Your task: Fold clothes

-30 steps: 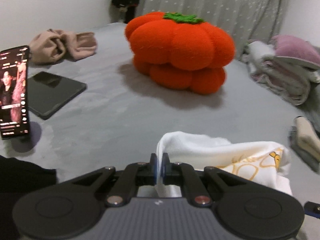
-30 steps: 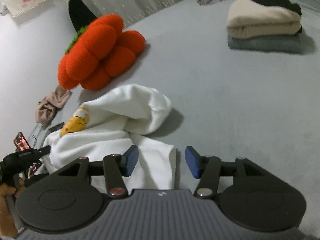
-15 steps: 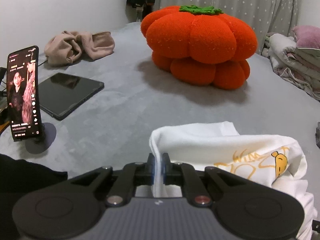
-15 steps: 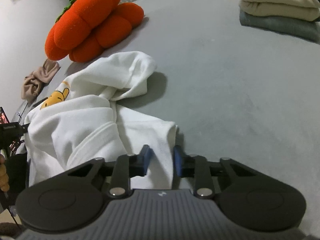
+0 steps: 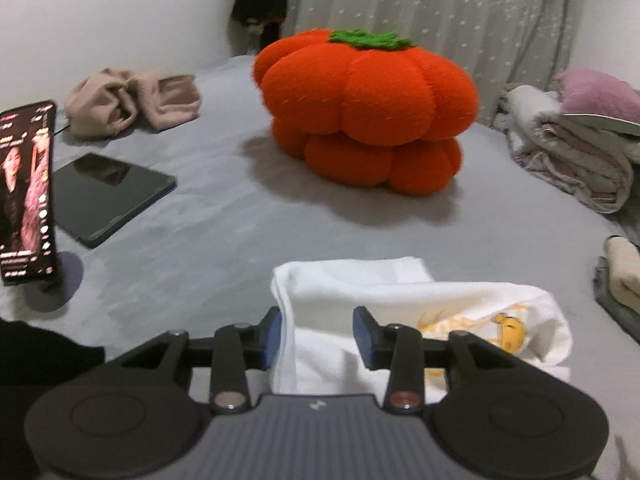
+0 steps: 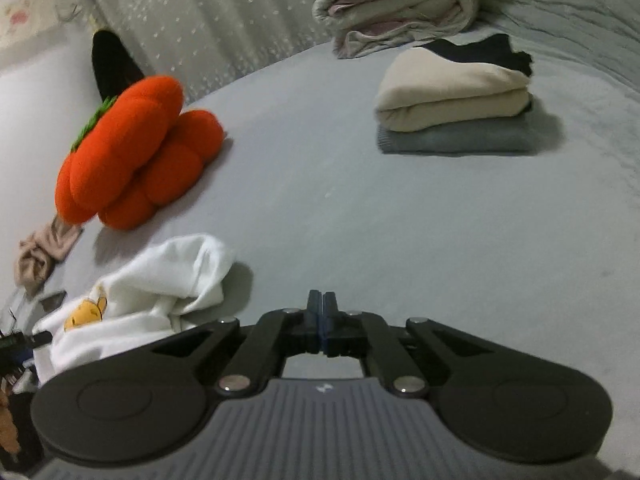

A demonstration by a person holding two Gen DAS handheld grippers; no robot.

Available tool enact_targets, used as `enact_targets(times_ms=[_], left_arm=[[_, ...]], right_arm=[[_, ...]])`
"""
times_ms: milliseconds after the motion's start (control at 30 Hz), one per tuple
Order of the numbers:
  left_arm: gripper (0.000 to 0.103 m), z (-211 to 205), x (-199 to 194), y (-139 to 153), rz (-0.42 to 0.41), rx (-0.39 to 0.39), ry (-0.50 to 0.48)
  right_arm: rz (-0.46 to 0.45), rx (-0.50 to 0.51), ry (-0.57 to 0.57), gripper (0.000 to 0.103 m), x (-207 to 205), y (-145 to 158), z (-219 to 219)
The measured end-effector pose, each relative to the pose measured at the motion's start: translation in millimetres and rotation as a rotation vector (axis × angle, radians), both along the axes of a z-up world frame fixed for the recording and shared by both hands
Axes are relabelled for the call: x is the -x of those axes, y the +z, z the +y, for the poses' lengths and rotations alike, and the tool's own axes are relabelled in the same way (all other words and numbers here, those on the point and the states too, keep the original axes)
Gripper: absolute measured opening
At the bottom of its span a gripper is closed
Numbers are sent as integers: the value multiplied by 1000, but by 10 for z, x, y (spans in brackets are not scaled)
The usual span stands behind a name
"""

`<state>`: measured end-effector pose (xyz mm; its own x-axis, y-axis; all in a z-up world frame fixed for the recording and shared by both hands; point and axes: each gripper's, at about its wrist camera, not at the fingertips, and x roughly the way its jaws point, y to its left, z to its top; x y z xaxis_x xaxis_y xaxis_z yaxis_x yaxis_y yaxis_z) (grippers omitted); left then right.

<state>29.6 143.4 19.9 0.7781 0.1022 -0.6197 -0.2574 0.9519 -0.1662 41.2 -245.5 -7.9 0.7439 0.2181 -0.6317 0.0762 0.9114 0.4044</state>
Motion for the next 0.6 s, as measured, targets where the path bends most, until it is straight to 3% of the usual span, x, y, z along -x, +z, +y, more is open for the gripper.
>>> enact_targets(times_ms=[67,167,233,267,300,400,533,600], left_arm=[[50,-50,18,24,-18,27,-34],[55,-84,37,40,-41,97,-76],[56,-102,44,52,-60,145,-98],[56,-116,48,58,-72,165,-108],[56,-131,53,64,-85,183,-118],[57,-184,63,84,-121,214,-143],[57,-320,32,68,-114,165,-177],[57,-400,28,50,-106,141,-200]], right_arm=[[19,-35,16,14,6,-29,-40],[52,-41,44,14,-3,-85,24],[67,-41,67,25,-21,-113,101],[69,-43,73,44,-19,-122,141],[70,-45,82,54,-14,-132,184],[75,-46,120,54,-14,-172,306],[112,-25,189,54,-52,-288,528],[135,-8,222,44,-77,-359,635]])
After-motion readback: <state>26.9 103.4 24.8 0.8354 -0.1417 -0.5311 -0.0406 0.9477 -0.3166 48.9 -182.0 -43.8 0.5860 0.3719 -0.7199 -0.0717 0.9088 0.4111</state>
